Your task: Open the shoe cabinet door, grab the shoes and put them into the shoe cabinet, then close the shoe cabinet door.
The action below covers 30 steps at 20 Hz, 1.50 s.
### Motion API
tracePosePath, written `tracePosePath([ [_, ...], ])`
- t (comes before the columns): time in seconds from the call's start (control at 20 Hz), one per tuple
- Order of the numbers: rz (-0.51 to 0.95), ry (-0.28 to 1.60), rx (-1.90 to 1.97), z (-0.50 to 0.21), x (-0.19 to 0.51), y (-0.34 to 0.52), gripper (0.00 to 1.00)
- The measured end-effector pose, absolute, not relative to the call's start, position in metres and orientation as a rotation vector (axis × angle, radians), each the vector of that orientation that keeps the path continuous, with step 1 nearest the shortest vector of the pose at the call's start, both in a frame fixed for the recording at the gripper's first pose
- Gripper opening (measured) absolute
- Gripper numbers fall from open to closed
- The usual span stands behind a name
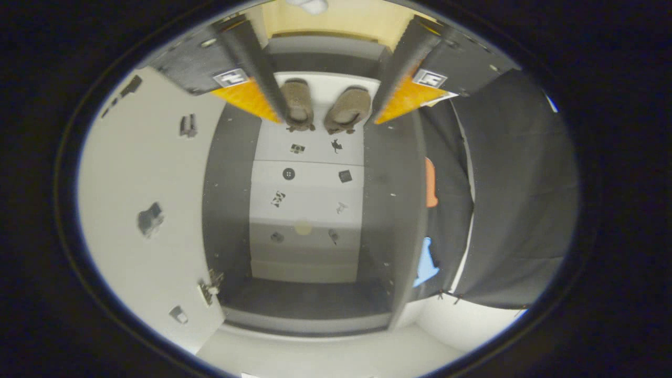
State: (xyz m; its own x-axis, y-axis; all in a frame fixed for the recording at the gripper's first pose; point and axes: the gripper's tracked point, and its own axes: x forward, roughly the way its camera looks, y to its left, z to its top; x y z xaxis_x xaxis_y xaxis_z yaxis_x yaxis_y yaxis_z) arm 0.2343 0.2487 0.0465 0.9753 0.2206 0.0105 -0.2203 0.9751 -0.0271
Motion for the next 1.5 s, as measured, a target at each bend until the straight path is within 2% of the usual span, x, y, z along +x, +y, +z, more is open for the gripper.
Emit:
tracePosePath([
  [0.2, 0.252, -0.015, 0.011, 0.04, 0.15, 0.226, 0.98],
  [0.55, 0.247, 0.001, 0.014, 0.032, 0.053, 0.172, 0.99],
  [0.85, 0.132, -0.002, 0.035, 0.033, 0.008, 0.086, 0.99],
  [1.2, -0.006, -0.012, 0.092, 0.032, -0.004, -0.024, 0.99],
  [1.5, 0.0, 0.008, 0.116, 0.02, 0.014, -0.083, 0.99],
])
